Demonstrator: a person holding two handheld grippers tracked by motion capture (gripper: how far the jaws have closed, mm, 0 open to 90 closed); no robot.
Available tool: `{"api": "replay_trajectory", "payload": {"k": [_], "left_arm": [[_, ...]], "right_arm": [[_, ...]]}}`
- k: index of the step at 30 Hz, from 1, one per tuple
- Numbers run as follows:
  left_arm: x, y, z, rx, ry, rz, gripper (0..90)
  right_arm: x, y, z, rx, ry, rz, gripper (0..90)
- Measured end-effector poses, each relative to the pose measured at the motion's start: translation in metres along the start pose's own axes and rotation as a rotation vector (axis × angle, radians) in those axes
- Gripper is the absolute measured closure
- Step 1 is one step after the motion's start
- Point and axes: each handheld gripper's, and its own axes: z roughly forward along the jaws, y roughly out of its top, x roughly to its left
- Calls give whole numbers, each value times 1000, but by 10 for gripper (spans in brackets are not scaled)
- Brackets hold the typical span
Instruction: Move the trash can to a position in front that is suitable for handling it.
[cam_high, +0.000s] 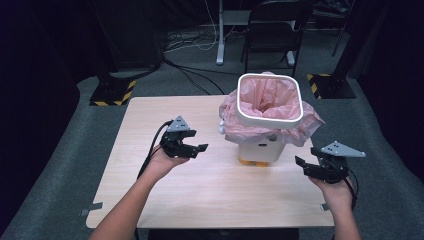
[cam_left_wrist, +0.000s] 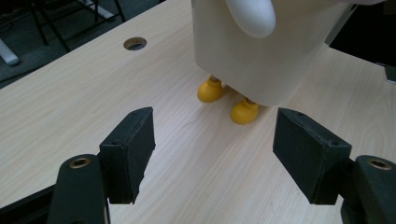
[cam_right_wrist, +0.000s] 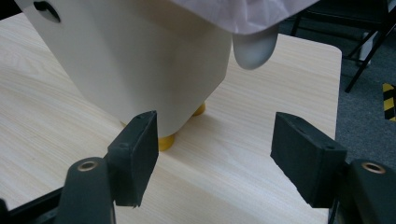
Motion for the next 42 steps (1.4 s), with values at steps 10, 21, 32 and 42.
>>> {"api": "replay_trajectory", "payload": {"k": [10,21,32,42], "left_arm": [[-1,11,5,-7,-5,6,302],[-1,21,13,-16,-3,2,314],[-3,28,20,-15,-16,8,304],[-6,37,25,-19,-24,17,303]], "right_arm": [[-3,13,1,11,5,-30,325],[-5,27,3,-2,-4,-44,321],[-9,32,7,-6,-10,-44,321],[-11,36,8,-8,-9,-52,319]]}}
